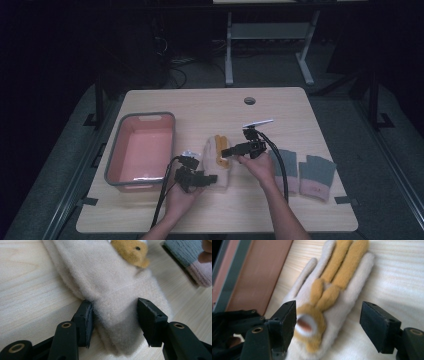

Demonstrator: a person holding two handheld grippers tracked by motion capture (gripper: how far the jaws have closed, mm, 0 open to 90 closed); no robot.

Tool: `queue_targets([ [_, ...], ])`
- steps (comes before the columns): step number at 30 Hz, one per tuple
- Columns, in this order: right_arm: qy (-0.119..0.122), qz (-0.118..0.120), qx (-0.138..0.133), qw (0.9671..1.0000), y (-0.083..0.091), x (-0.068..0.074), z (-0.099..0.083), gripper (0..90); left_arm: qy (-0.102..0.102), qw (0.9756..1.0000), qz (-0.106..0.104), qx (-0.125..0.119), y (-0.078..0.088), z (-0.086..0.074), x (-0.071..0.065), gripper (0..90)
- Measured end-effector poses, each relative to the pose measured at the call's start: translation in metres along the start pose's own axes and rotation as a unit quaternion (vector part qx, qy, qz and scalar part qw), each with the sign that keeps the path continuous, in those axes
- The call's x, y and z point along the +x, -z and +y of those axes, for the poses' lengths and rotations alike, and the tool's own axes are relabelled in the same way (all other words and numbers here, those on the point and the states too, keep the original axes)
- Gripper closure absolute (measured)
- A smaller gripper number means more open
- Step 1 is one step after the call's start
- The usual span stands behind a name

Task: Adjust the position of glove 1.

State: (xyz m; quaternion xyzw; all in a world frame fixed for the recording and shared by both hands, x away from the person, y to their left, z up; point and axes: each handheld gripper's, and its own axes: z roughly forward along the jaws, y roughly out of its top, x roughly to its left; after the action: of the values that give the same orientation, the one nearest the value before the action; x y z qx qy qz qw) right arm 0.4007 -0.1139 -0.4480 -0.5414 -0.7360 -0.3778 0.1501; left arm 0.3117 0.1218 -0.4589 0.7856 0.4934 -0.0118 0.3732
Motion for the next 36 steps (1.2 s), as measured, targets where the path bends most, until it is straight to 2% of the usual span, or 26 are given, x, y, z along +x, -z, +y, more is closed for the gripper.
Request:
queue_targets([
  [11, 0.016, 0.007, 0.018, 0.9997, -0.001, 0.004, -0.020, 29.4, -0.002, 1.0000, 0.002, 0.007, 0.001, 0.001, 0.000, 49.5],
  [15, 0.022, 0.008, 0.026, 0.9994, -0.008, 0.009, -0.027, 32.6, 0.000, 1.0000, 0.000, 0.008, 0.001, 0.002, 0.001, 49.9],
  [22, 0.029, -0.014, 0.019, 0.9993, -0.018, 0.014, -0.028, 44.9, 0.003, 0.9999, -0.005, 0.010, 0.000, 0.003, 0.003, 52.5],
  [25, 0.030, -0.014, 0.011, 0.9994, -0.020, 0.015, -0.030, 49.4, 0.006, 0.9999, -0.010, 0.011, 0.000, 0.003, 0.005, 54.0],
  [29, 0.035, -0.005, 0.001, 0.9994, -0.024, 0.015, -0.034, 58.6, 0.017, 0.9996, -0.018, 0.011, -0.001, 0.004, 0.007, 56.4],
  [31, 0.034, -0.001, -0.002, 0.9994, -0.025, 0.014, -0.036, 63.3, 0.027, 0.9993, -0.025, 0.005, -0.002, 0.005, 0.008, 60.5],
  [32, 0.034, -0.001, -0.002, 0.9994, -0.025, 0.014, -0.036, 63.3, 0.027, 0.9993, -0.025, 0.005, -0.002, 0.005, 0.008, 62.0],
  [33, 0.026, 0.006, -0.002, 0.9996, -0.025, 0.013, -0.037, 67.7, 0.029, 0.9992, -0.028, 0.003, -0.001, 0.005, 0.008, 63.7],
  [36, 0.029, 0.010, -0.006, 0.9995, -0.022, 0.013, -0.037, 72.7, 0.039, 0.9985, -0.038, 0.002, -0.001, 0.007, 0.010, 66.1],
])
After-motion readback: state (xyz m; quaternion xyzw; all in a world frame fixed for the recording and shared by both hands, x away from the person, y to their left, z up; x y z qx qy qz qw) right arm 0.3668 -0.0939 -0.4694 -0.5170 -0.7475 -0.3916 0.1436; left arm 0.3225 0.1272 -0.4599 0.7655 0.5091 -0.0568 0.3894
